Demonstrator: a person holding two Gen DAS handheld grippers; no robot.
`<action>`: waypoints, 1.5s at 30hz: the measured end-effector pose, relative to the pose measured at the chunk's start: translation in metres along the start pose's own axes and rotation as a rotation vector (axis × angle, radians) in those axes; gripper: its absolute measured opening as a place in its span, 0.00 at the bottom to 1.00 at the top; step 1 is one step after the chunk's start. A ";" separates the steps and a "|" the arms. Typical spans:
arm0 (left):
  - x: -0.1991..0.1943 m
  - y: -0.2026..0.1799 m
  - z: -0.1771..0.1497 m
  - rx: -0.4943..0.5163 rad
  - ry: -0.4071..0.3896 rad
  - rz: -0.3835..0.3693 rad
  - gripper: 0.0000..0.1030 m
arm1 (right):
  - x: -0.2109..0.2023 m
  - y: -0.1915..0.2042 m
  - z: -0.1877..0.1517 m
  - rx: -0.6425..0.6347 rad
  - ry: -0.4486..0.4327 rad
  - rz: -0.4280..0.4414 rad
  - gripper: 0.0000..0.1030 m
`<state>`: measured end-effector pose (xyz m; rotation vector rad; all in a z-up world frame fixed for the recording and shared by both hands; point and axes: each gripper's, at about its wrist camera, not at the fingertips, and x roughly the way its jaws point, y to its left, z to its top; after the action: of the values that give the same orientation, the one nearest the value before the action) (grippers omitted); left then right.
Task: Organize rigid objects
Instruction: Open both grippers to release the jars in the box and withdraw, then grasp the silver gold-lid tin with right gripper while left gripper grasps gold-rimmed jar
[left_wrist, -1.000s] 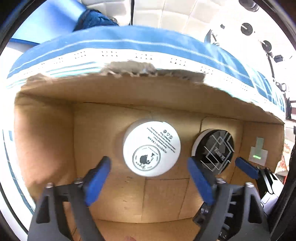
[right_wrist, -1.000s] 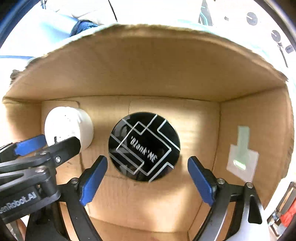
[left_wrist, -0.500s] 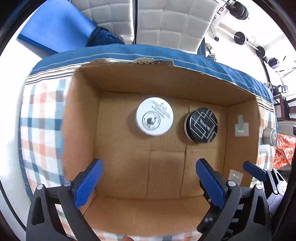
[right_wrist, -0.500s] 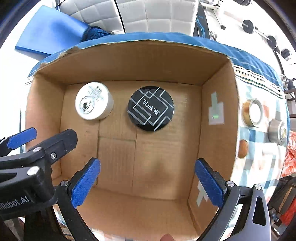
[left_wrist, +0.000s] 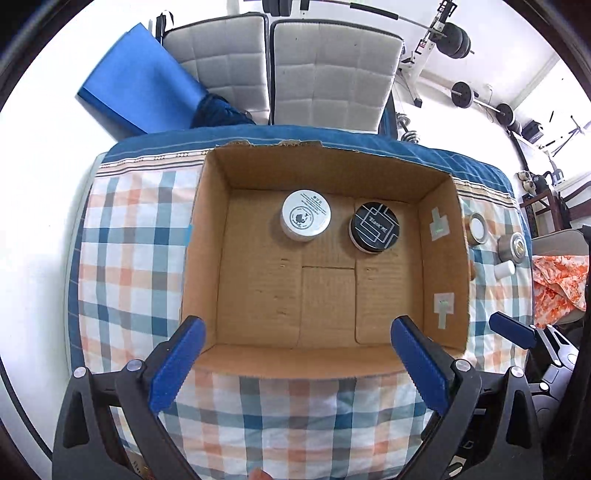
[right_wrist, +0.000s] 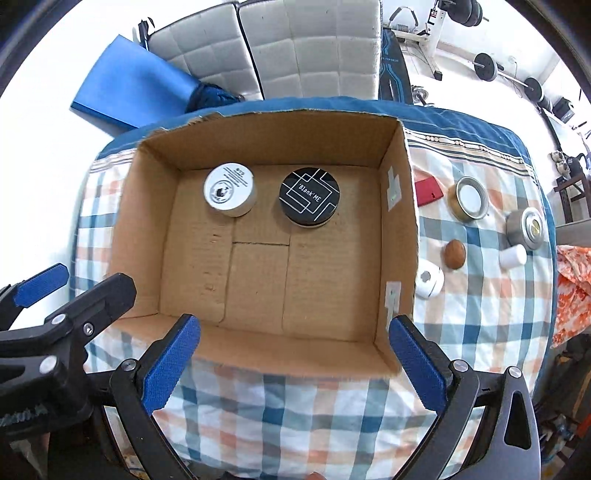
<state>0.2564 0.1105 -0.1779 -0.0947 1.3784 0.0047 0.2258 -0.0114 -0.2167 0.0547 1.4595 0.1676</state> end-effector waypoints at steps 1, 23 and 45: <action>-0.002 -0.001 -0.001 0.002 -0.003 0.000 1.00 | -0.005 0.000 -0.004 -0.004 -0.006 0.004 1.00; 0.001 -0.208 0.036 0.202 -0.038 -0.091 1.00 | -0.066 -0.209 0.004 0.226 -0.072 -0.049 1.00; 0.233 -0.337 0.147 0.221 0.330 -0.087 0.98 | 0.104 -0.407 0.087 0.473 0.115 0.005 0.94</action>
<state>0.4651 -0.2272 -0.3565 0.0322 1.6943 -0.2451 0.3555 -0.3922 -0.3656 0.4392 1.5877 -0.1759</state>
